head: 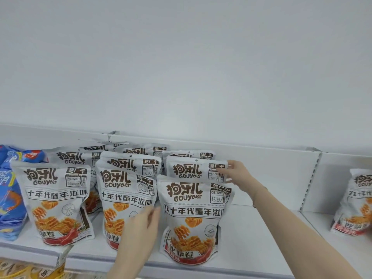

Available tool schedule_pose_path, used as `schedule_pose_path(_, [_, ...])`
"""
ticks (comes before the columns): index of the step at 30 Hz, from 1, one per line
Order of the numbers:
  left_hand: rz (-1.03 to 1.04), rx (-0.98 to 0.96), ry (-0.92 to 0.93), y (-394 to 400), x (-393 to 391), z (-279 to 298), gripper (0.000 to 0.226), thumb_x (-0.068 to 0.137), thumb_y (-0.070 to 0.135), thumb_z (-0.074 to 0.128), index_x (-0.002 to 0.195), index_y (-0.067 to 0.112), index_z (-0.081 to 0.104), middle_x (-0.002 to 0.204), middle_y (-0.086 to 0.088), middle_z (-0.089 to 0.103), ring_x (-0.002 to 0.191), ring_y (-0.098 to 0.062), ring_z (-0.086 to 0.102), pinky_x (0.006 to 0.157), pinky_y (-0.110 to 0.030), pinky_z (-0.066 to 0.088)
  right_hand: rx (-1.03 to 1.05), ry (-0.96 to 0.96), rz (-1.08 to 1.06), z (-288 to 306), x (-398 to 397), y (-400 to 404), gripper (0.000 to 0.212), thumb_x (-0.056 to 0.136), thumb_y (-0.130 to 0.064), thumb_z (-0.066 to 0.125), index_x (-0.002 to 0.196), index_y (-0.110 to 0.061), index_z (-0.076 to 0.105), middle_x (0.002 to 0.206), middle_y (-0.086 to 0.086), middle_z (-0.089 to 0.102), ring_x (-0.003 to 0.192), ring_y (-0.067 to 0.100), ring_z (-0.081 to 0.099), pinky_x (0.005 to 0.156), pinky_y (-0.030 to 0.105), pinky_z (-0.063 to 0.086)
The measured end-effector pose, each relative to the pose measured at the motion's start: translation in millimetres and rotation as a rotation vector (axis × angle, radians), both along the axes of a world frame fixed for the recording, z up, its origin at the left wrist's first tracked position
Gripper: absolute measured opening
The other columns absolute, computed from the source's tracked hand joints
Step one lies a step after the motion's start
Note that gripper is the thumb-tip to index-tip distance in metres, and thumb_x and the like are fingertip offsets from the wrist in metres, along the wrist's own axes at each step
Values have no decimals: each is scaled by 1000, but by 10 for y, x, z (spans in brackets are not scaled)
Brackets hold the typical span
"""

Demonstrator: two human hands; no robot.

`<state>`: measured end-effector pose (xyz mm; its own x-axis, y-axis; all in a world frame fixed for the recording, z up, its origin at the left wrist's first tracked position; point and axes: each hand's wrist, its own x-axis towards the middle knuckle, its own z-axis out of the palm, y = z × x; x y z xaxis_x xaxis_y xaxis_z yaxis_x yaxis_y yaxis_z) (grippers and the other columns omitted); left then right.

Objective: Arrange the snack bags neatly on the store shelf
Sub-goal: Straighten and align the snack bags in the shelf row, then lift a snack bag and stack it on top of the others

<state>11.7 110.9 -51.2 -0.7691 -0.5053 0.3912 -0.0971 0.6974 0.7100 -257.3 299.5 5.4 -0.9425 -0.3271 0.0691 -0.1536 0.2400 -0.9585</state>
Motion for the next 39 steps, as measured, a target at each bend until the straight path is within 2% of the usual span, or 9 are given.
schedule_pose_path(7, [-127, 95, 276, -6, -127, 902, 21, 92, 35, 59, 108, 24, 68, 101, 14, 70, 93, 2, 64, 74, -6, 40, -159, 317, -91, 656, 280, -25, 8, 87, -9, 68, 88, -9, 60, 85, 6, 73, 84, 27, 72, 80, 46, 59])
schedule_pose_path(13, [-224, 205, 316, -112, -478, 1196, 47, 84, 39, 69, 126, 20, 56, 123, 8, 63, 113, -8, 59, 94, -25, 43, -410, 555, -138, 1692, 679, 307, 21, 88, -6, 66, 75, -17, 53, 78, 7, 69, 68, 18, 67, 71, 37, 57])
schedule_pose_path(19, [-376, 185, 247, -58, -830, 1436, 52, 92, 44, 56, 137, 18, 50, 135, 7, 57, 122, -9, 53, 100, -26, 38, -669, 599, -102, 2250, 939, 451, 25, 87, -1, 65, 73, -16, 52, 64, -5, 70, 60, 10, 67, 59, 28, 56])
schedule_pose_path(22, [-472, 256, 274, 51, -889, 1544, 48, 96, 47, 45, 134, 18, 52, 124, 9, 61, 106, 2, 59, 87, -12, 42, -781, 506, -52, 2238, 992, 438, 22, 88, 2, 64, 75, -14, 56, 67, -3, 73, 62, 13, 70, 62, 30, 59])
schedule_pose_path(25, [-531, 406, 407, 112, -880, 1570, 28, 100, 38, 43, 104, 20, 65, 95, 6, 74, 79, 4, 70, 65, -11, 53, -864, 411, -19, 2144, 1005, 425, 21, 88, 3, 63, 75, -12, 57, 68, 2, 73, 62, 15, 71, 64, 31, 60])
schedule_pose_path(30, [-440, 388, 494, 144, -861, 1478, 33, 100, 39, 45, 87, 13, 61, 81, -12, 75, 76, -30, 72, 66, -43, 57, -921, 220, 20, 1936, 962, 419, 6, 90, -8, 66, 90, -5, 60, 92, 11, 75, 74, 18, 73, 75, 34, 61])
schedule_pose_path(32, [-353, 345, 521, 150, -889, 1419, 38, 100, 40, 44, 83, 10, 60, 81, -20, 71, 78, -40, 68, 68, -50, 54, -796, 146, -3, 1829, 967, 453, 20, 90, -25, 68, 90, -5, 66, 87, 7, 76, 75, 17, 73, 76, 34, 61])
schedule_pose_path(35, [-317, 417, 530, 151, -902, 1347, 38, 100, 37, 44, 74, 15, 59, 81, -28, 66, 67, -33, 62, 63, -43, 48, -471, 193, 11, 1587, 999, 512, 19, 91, -31, 65, 90, -12, 68, 74, -2, 75, 68, 18, 70, 71, 35, 61])
schedule_pose_path(39, [-356, 674, 559, 171, -844, 1399, 30, 99, 23, 51, 78, 14, 70, 79, -10, 73, 77, -22, 66, 77, -42, 53, -524, 263, -59, 1484, 976, 530, 10, 91, -18, 65, 88, -9, 68, 67, -1, 76, 59, 14, 72, 62, 29, 62])
